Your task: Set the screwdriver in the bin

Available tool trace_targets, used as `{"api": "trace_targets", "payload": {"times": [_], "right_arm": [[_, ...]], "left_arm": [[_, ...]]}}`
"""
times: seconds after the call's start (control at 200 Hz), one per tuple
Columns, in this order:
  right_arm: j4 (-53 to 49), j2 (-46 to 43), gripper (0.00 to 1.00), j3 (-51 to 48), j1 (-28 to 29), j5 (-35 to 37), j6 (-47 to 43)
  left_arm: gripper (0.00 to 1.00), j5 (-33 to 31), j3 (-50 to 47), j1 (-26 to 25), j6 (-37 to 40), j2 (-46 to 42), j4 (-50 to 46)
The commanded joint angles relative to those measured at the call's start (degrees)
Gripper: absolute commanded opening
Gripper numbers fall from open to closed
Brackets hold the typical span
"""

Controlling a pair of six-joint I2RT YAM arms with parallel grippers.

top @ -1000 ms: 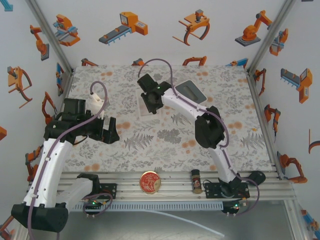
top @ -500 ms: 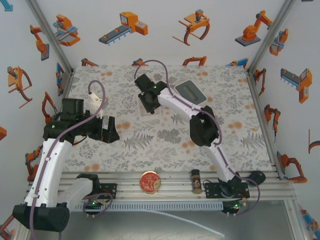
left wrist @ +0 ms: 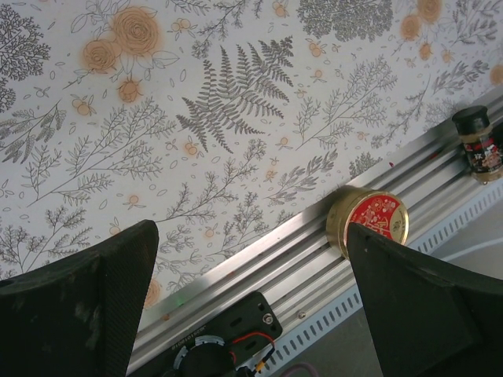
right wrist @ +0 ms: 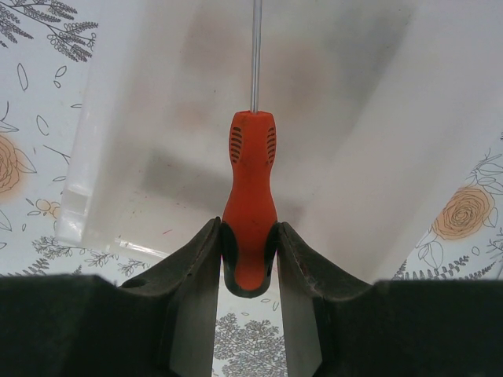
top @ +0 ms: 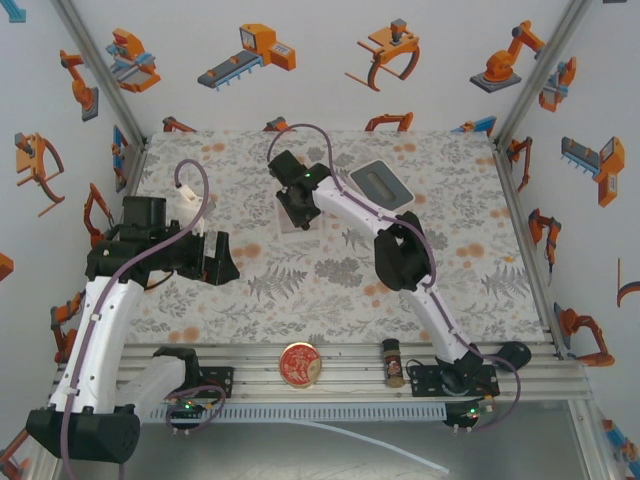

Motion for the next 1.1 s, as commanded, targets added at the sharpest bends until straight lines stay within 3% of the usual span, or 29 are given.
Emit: {"api": "trace_targets", "payload": {"times": [0.0, 0.596, 1.091], "right_arm": [[-1.22, 1.23, 0.27, 2.08, -0.45, 0.44, -1.30], [-1.81, 2.40, 0.43, 2.87, -0.81, 1.05, -1.32], [-3.24, -2.90, 0.43, 5.81, -0.74, 2.92, -0.55]], "left_arm": [[0.97, 1.45, -0.06, 0.45, -0.57, -0.28, 0.25], [0.97, 1.87, -0.26, 0.98, -0.87, -0.27, 0.49], [0.97, 0.61, -0.31, 1.08, -0.69, -0.93, 0.42]]}}
